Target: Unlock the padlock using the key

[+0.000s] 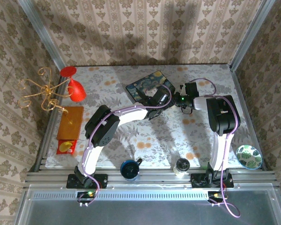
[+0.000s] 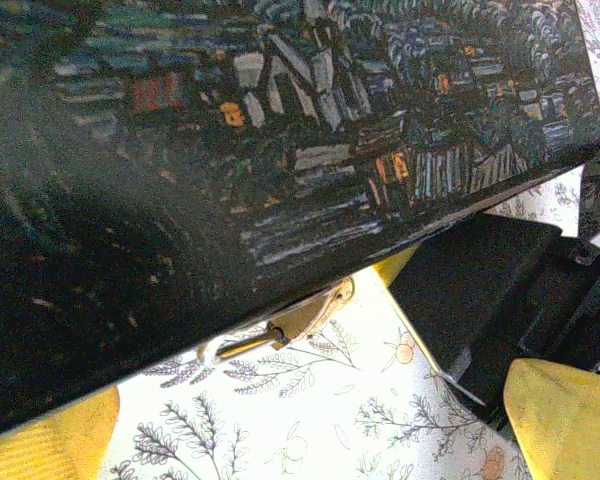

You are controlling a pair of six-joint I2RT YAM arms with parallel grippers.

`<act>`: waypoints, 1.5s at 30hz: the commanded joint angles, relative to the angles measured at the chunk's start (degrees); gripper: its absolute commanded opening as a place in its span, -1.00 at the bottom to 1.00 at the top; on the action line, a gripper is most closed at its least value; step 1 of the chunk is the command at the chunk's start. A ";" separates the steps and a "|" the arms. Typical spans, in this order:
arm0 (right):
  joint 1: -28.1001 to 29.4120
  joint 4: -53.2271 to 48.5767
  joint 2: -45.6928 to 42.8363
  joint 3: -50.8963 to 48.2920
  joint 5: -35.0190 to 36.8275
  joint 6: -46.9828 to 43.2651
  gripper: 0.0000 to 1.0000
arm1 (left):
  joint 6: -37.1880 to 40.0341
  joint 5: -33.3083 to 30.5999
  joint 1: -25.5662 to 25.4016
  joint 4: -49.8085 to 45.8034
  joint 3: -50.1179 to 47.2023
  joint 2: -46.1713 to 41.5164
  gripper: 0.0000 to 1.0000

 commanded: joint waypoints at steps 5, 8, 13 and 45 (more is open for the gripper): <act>2.48 3.02 -3.58 -8.00 -7.78 1.49 -0.82 | 0.20 -2.25 -0.43 -0.50 1.24 1.69 1.00; 2.76 4.28 -4.77 -10.14 -8.89 1.91 -0.81 | 0.93 -2.89 -0.61 -0.54 1.76 1.95 1.00; 3.09 4.27 -7.64 -12.76 -10.76 1.59 -0.81 | 1.20 -3.21 -0.72 -1.45 2.72 2.96 1.00; -13.68 -15.67 -30.04 -24.18 0.87 -5.39 -0.69 | -13.93 -23.97 -3.63 -39.14 37.58 21.47 0.75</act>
